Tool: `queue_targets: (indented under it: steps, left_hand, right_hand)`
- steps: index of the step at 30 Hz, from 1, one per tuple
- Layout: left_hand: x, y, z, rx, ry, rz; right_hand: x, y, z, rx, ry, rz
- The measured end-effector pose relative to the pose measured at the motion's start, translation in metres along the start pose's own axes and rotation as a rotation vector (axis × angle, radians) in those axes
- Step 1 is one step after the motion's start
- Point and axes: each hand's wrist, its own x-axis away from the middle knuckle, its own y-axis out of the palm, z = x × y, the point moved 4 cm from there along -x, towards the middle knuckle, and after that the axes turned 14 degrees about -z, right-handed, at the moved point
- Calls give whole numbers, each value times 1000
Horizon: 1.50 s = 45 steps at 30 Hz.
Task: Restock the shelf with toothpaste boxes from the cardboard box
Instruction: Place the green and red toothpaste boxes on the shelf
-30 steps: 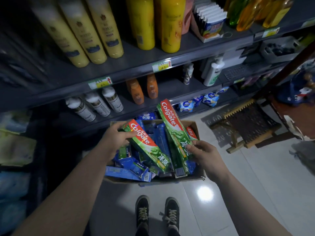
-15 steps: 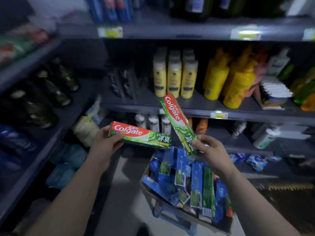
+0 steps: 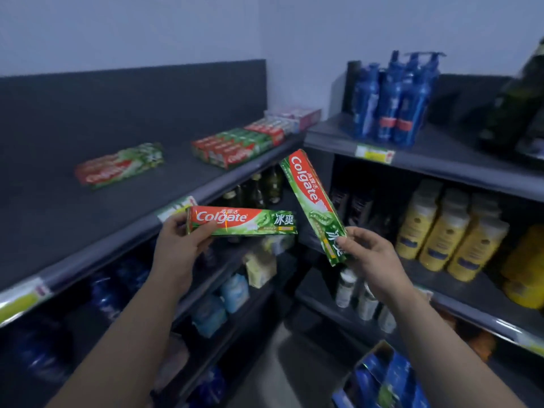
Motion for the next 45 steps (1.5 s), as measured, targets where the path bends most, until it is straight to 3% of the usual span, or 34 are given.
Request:
queue_targets:
  steps: [11,20,33,40,45]
  left_hand:
    - [-16,-144,100,11,226,399]
    - [-18,-221,131,101,321,671]
    - [-64,-240,150,119,386,698]
    - [-90,-244,139,163,387,723]
    - [-104,-246,134,135,371,695]
  right_hand:
    - [-109,146,-39,112,-89,-262]
    - [-200,216,-47,401,-122,-389]
    - [-334,298,-42,782,-123,-767]
    - [-382,324,-32,869,-110,-876]
    - [-402,338,-24,842,-82,-845]
